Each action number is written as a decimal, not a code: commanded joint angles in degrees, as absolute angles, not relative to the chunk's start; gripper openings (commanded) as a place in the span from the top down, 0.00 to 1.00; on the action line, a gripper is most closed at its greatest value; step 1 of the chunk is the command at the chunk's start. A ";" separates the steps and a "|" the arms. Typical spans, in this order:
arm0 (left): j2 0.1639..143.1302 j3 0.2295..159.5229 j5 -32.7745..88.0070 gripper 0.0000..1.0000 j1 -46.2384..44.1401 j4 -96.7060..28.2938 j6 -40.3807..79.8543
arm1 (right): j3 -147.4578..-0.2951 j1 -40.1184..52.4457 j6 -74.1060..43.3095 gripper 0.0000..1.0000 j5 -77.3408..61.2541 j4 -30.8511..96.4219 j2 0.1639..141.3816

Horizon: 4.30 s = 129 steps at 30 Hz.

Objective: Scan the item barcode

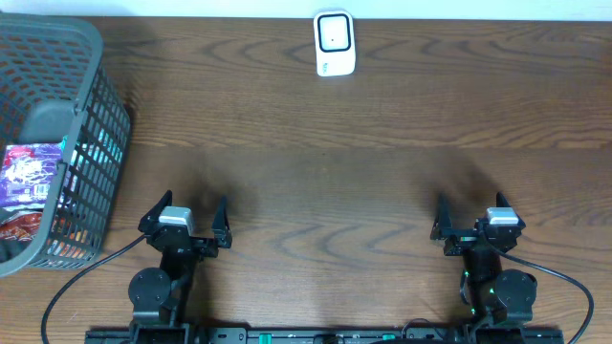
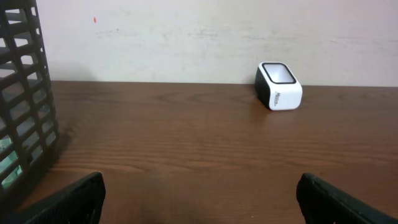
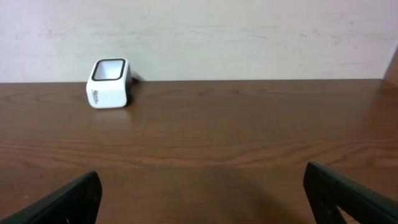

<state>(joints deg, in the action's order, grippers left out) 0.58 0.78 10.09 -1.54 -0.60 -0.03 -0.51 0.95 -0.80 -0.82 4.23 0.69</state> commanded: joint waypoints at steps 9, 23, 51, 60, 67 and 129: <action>0.23 0.23 10.48 0.02 -1.30 -3.20 -0.19 | -0.32 0.36 -1.21 0.01 -0.78 4.32 0.32; 0.23 0.23 10.48 0.02 -1.30 -3.20 -0.19 | -0.32 0.36 -1.21 0.01 -0.75 4.32 0.32; 0.23 0.23 10.48 0.02 -1.30 -3.20 -0.19 | -0.32 0.36 -1.21 0.01 -0.75 4.32 0.32; 0.23 0.23 10.48 0.02 -1.30 -3.20 -0.19 | -0.32 0.36 -1.21 0.01 -0.75 4.32 0.32; 0.23 0.23 10.46 0.02 -1.30 -3.20 -0.19 | -0.32 0.36 -1.21 0.01 -0.75 4.32 0.32; 67.26 88.75 -13.74 0.02 11.31 -12.51 8.01 | -0.32 0.36 -1.21 0.01 -0.75 4.32 0.32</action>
<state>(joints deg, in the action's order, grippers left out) 59.48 75.90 -10.74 6.66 -4.78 5.19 -0.49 0.95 -0.80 -0.78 4.21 0.69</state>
